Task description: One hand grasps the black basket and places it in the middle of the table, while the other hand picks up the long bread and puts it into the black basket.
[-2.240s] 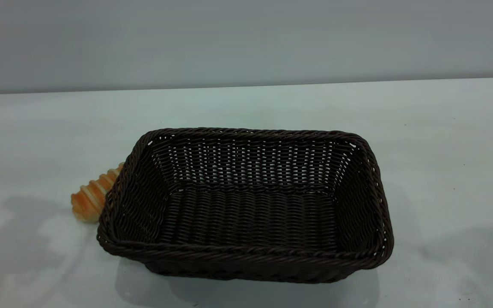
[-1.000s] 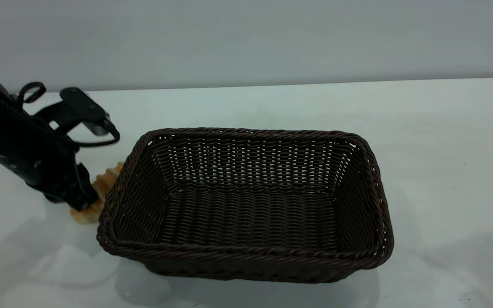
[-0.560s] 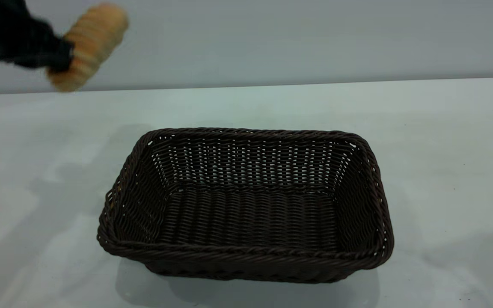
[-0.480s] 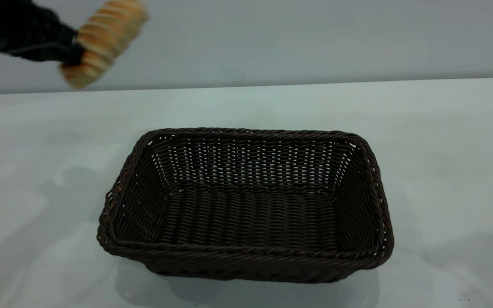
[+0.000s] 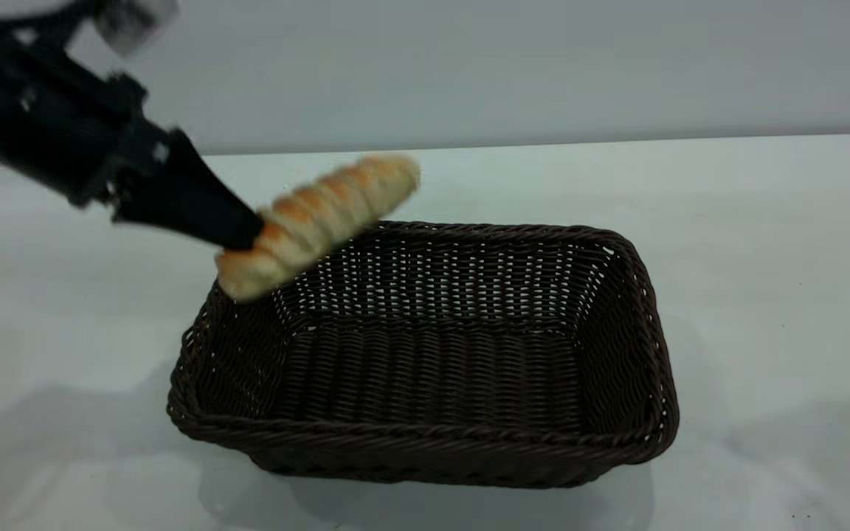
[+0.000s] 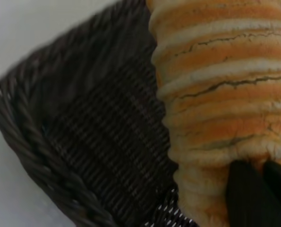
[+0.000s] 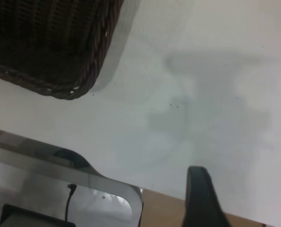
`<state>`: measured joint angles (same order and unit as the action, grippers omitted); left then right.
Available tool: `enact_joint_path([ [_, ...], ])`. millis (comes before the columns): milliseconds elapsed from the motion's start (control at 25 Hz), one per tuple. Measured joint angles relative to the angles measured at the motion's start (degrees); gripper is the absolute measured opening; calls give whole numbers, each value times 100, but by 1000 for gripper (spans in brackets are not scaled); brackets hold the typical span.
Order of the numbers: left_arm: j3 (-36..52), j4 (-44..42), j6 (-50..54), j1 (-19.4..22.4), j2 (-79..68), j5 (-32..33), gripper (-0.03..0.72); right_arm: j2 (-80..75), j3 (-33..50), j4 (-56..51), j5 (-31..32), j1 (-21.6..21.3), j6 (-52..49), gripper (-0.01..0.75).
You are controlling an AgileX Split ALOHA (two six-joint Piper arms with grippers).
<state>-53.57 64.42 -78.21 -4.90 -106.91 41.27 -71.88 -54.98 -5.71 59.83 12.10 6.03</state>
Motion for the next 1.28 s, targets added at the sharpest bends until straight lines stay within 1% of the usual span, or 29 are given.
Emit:
enact_joint_path([
  [120, 0, 290, 57, 0, -346, 0, 64, 0, 0, -5, 0, 0, -6, 485],
  [200, 0, 477, 96, 0, -491, -5, 107, 0, 0, -11, 0, 0, -6, 485],
  [280, 0, 588, 102, 0, -533, -46, 180, 0, 0, -17, 0, 0, -6, 485],
  [400, 0, 649, 167, 0, -539, -69, 347, 0, 0, -17, 0, 0, -6, 484],
  [520, 0, 649, 579, 0, -533, -93, 488, 0, 0, -17, 0, 0, -6, 485],
  [600, 0, 634, 867, 0, -470, -161, 545, 0, 0, -17, 14, 0, -6, 485],
  [640, 0, 590, 948, 0, -386, -210, 562, 0, 0, -17, 26, 0, -6, 485],
  [760, 0, 309, 1225, 0, 46, -470, 579, 0, 0, -17, 114, 0, -6, 482],
  [880, 0, -213, 1834, 0, 678, -814, 582, 0, 0, -17, 214, 0, -6, 480],
  [960, 0, -753, 2340, 0, 1196, -964, 582, 0, 0, -17, 269, 0, -6, 480],
  [1040, 0, -1370, 2963, 0, 1732, -1001, 582, 0, 0, -17, 342, 0, -6, 479],
  [1080, 0, -1811, 3256, 0, 1994, -994, 582, 0, 0, -17, 371, 0, -6, 479],
  [1120, 0, -2144, 3711, 0, 2207, -949, 582, 0, 0, -17, 408, 0, -6, 479],
  [1200, 0, -2916, 4477, 0, 2636, -796, 582, 0, 0, -17, 446, 0, -6, 479],
  [1280, 0, -3807, 5196, 0, 2999, -506, 582, 0, 0, -17, 462, 0, -6, 479],
])
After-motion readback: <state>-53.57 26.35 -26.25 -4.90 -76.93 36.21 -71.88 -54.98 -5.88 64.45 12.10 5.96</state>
